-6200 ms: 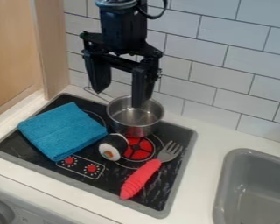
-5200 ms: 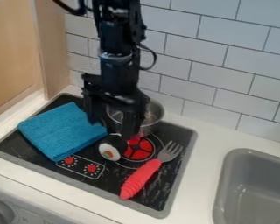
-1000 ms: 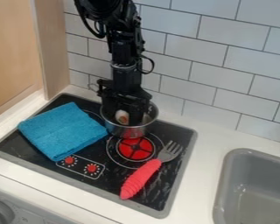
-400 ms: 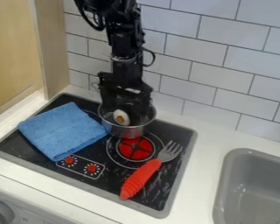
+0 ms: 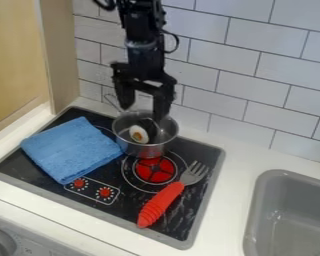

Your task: Put the sushi inside the silver pot

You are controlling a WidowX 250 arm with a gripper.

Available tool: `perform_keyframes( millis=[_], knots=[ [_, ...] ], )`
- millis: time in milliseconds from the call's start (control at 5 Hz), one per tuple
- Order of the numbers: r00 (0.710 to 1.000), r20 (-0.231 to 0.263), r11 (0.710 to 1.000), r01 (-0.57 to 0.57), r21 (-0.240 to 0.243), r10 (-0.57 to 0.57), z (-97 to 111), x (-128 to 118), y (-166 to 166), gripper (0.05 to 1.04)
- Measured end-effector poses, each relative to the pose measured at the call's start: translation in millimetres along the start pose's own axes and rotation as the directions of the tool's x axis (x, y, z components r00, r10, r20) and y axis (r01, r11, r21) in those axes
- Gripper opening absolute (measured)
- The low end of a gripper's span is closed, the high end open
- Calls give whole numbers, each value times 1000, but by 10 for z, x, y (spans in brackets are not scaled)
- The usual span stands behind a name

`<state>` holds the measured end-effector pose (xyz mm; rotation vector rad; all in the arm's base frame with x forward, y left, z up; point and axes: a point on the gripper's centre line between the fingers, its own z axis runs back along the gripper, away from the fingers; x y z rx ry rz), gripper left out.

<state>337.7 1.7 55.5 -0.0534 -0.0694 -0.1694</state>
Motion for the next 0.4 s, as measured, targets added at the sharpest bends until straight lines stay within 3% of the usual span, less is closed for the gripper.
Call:
perform_keyframes(
  millis=[200, 400],
  knots=[
    [1000, 27, 1000, 0, -3, 0, 152, -94, -67, 999],
    [998, 56, 999, 25, 29, -26, 335, -180, -106, 999]
  ],
)
